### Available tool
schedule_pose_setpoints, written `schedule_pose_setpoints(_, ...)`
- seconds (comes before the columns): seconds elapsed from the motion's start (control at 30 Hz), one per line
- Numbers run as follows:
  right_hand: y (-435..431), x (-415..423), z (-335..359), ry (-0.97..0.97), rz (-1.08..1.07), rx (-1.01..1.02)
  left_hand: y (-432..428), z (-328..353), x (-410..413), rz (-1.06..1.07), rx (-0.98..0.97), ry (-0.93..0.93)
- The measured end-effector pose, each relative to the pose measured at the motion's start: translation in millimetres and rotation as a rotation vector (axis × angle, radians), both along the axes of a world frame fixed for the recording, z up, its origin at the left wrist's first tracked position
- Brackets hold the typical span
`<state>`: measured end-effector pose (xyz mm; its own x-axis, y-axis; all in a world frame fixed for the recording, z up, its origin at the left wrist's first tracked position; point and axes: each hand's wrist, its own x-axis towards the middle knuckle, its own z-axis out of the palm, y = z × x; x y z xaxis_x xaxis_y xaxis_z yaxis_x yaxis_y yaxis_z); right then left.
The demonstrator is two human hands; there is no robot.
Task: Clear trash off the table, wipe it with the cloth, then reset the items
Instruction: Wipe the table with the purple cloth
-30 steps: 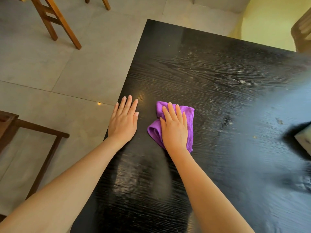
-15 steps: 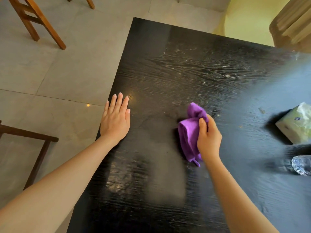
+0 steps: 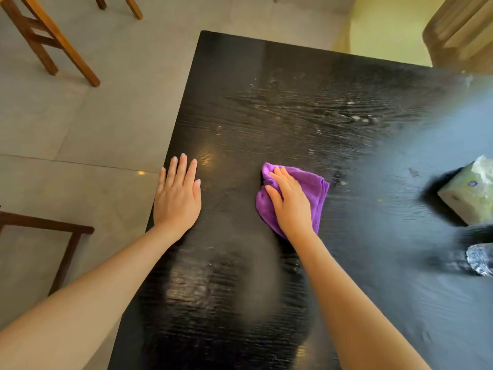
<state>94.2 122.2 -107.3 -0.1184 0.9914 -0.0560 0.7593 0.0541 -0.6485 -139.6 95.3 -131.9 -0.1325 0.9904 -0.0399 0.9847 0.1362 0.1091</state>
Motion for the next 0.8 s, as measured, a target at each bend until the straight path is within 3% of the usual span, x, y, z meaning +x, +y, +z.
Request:
schedule_pose_setpoints(0.1,-35.8,-16.5,3.9,0.081,0.117,-0.071,0.1,1.8,-0.5,-0.005,0.002,-0.005)
schedule_pose_setpoints(0.17,-63.7,-13.4,5.1,0.054,0.333,-0.051,-0.1,2.3,-0.4,-0.007,0.003,-0.001)
schedule_pose_setpoints(0.23,-68.0,3.6,3.6,-0.069,0.563,0.024,0.6,2.4,-1.2,-0.009,0.004,-0.002)
schedule_pose_setpoints(0.3,-54.7,15.0,2.0,-0.237,0.637,0.168,0.9,1.9,-1.7,-0.019,0.012,-0.009)
schedule_pose_setpoints(0.37,-38.9,14.2,0.8,-0.359,0.557,0.314,0.6,1.1,-1.9,-0.018,0.012,-0.011)
schedule_pose_setpoints(0.47,-22.3,4.4,-3.9,-0.466,0.368,0.369,-0.4,-0.3,-1.7,-0.012,0.012,-0.009)
schedule_pose_setpoints(0.73,58.0,-9.2,-3.3,-0.499,-0.102,0.161,0.3,-4.5,-3.1,-0.002,0.018,-0.003)
schedule_pose_setpoints(0.8,54.2,-23.3,1.6,-0.497,-0.111,0.169,0.2,-4.8,-1.9,-0.004,0.015,0.012)
